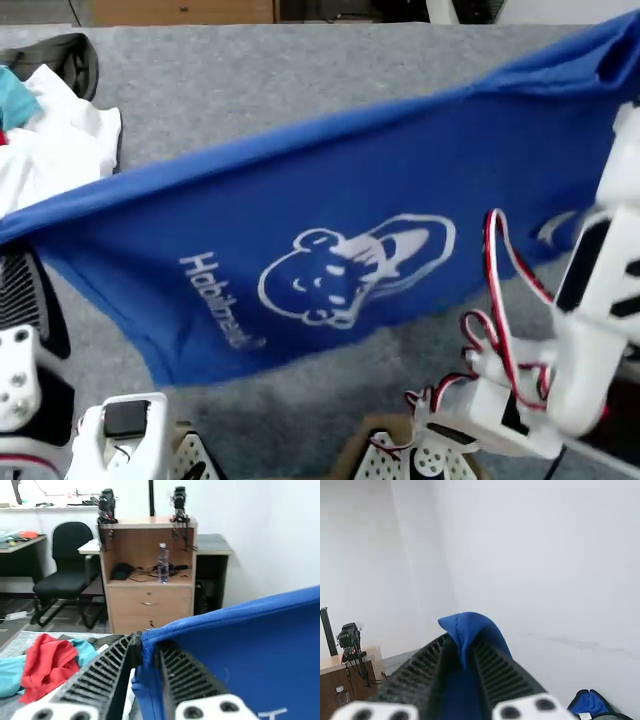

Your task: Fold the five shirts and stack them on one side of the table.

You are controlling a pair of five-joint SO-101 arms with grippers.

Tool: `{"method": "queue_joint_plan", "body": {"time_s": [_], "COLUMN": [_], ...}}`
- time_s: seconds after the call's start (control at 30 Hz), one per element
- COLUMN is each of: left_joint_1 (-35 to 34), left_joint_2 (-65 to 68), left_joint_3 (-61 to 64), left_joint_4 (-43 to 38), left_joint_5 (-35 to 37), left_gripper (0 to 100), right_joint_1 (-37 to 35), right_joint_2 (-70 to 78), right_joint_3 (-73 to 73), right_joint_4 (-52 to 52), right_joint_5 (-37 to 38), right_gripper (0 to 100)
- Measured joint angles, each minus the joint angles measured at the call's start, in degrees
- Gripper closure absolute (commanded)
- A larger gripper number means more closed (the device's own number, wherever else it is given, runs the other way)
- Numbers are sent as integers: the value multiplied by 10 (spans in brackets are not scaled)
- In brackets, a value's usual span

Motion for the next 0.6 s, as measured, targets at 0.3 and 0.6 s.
{"method": "queue_joint_plan", "body": {"time_s": [0.3,0.6], "left_joint_1": [-9,-7], "left_joint_2": [30,87], "left_joint_3": [121,438], "left_joint_4": [-87,-415], "left_joint_5": [0,0], "left_gripper": [982,982], "right_joint_1": [-7,-88], "right_joint_2": [39,269], "right_joint_3": [-4,6], "right_joint_4": [0,1], "right_joint_5": [0,0], "right_gripper": [992,992]}}
